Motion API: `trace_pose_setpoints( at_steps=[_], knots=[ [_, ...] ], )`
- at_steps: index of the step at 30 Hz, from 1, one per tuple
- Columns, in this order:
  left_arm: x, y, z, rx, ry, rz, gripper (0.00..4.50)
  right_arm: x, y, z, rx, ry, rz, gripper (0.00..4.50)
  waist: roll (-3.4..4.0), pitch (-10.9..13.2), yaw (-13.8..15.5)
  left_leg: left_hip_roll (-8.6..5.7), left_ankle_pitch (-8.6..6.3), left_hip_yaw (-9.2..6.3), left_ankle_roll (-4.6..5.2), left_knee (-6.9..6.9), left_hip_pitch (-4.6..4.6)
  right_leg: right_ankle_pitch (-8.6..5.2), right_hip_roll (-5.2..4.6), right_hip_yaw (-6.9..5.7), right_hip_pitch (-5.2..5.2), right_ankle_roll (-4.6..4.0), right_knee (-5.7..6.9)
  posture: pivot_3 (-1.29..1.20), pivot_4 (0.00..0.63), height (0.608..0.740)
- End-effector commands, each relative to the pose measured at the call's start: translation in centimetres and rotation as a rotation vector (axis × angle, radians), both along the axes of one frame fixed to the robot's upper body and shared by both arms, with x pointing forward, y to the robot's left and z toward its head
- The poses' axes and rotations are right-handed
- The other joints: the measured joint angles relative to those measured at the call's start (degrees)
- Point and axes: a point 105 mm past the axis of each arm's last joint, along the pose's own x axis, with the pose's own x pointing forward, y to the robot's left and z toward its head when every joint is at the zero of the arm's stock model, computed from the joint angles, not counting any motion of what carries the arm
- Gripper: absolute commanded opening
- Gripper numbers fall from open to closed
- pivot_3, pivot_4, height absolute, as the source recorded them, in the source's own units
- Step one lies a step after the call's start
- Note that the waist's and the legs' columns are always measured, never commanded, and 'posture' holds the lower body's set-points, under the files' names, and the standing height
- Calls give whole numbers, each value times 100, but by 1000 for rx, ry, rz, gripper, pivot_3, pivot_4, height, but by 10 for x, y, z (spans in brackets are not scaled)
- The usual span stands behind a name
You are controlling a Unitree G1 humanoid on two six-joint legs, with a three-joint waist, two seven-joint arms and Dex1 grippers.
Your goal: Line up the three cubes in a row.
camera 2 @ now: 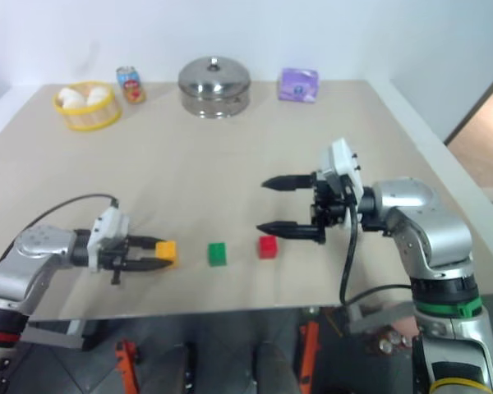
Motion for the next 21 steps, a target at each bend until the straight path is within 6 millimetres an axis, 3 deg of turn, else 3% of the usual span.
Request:
trace_pose_setpoints(
  at_steps=[1,18,20,21],
  knots=[
    [2,-1,-1,21,-26,-37,1330,-9,-2,14,14,-59,-1,4500,0,0,-11,1,0,2,0,0,0,0,1,1,-1,0,0,0,150,739],
    [9,-5,-10,12,-40,-12,1330,-15,0,13,-32,-49,55,4500,0,0,-2,2,1,3,2,11,1,3,1,5,8,3,1,0,150,739],
    [9,-5,-11,12,-39,-12,2414,-15,1,13,-33,-50,57,4500,0,0,-2,2,1,3,3,11,2,3,1,6,8,4,1,0,150,739],
    [8,-5,-12,13,-36,-14,2708,-14,1,13,-33,-51,58,4500,0,0,-2,2,2,3,3,11,2,4,1,6,8,4,1,0,150,739]
  ],
)
